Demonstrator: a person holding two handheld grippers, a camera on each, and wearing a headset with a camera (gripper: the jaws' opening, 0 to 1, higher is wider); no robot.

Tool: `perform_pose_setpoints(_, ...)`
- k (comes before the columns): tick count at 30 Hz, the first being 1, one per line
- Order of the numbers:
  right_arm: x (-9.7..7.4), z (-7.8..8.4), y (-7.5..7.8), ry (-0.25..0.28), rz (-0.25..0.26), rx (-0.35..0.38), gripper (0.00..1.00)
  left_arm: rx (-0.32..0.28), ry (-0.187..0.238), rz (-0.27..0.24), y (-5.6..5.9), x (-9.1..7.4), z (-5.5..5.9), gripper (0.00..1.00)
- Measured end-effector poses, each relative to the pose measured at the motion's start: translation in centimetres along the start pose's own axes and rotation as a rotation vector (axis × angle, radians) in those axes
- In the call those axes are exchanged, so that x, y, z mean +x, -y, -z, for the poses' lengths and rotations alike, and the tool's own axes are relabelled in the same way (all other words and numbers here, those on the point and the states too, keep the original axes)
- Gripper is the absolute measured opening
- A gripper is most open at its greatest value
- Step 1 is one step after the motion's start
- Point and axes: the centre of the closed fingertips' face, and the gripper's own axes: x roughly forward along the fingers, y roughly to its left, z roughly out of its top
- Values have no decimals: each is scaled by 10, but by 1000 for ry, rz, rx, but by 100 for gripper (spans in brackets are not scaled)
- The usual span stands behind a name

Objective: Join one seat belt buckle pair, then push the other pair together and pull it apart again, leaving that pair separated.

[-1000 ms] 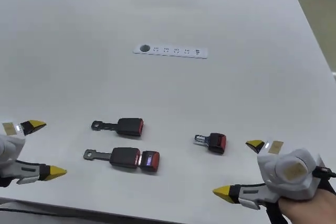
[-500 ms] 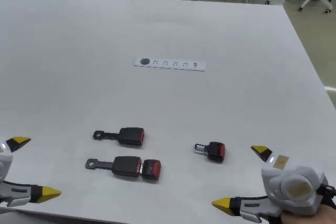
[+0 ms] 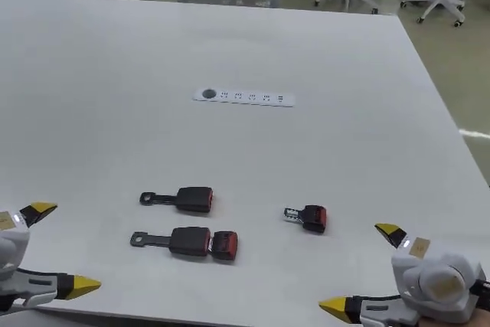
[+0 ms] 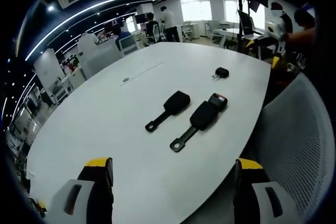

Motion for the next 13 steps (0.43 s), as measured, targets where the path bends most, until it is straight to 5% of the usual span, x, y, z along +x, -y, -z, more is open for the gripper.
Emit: perform_pose_setpoints(13, -18, -8, -3, -3, 104, 2, 100, 21, 83, 5, 5, -11, -15, 95)
